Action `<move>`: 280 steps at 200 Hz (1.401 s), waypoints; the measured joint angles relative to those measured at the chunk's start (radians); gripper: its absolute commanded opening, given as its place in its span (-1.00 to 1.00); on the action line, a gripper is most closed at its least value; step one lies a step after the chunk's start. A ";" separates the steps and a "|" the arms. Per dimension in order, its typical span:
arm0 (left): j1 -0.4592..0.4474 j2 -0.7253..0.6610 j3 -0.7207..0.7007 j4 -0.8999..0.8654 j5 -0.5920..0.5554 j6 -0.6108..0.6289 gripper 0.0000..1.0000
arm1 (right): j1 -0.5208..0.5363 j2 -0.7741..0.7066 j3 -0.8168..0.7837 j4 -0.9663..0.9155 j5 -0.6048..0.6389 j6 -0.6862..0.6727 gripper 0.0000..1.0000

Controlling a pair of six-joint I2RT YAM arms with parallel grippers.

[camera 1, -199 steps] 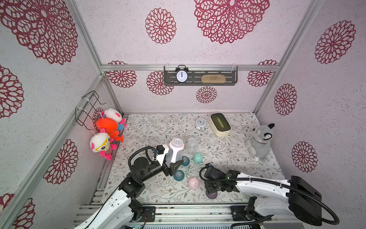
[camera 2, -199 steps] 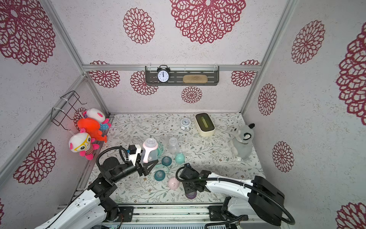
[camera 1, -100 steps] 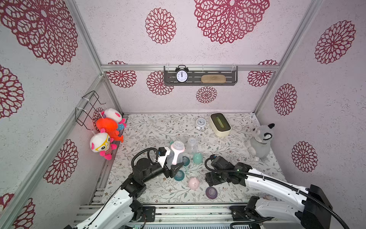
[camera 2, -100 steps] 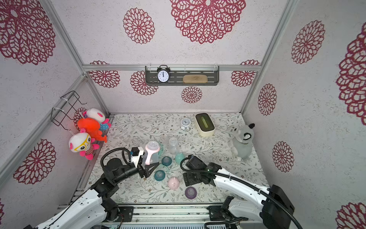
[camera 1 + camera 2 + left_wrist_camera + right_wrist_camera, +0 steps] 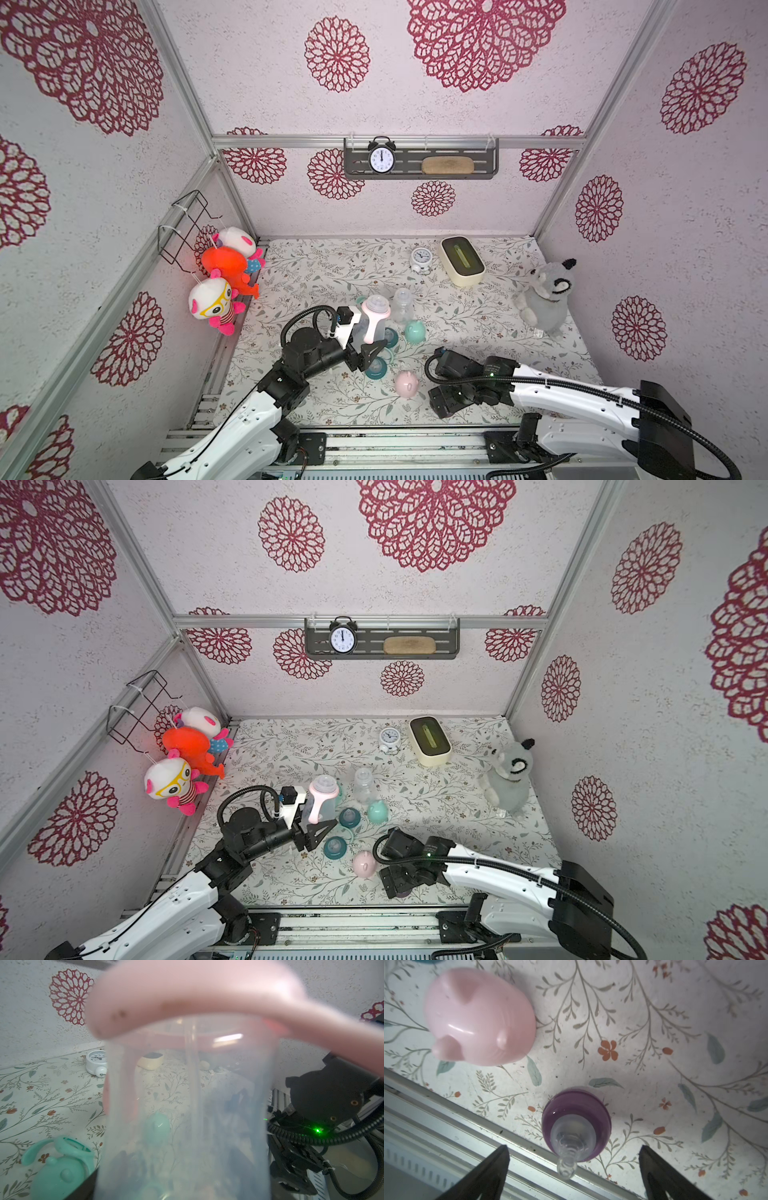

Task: Assemble the baby bottles
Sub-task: Pick up the nipple from the center of the board.

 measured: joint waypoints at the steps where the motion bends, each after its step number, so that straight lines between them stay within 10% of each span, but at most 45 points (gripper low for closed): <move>1: 0.000 0.000 0.000 0.000 0.000 0.000 -1.00 | 0.001 0.001 -0.001 0.000 0.000 0.000 0.96; 280: 0.000 -0.004 0.005 -0.002 -0.004 0.000 -1.00 | 0.116 0.162 -0.039 0.146 0.112 0.100 0.68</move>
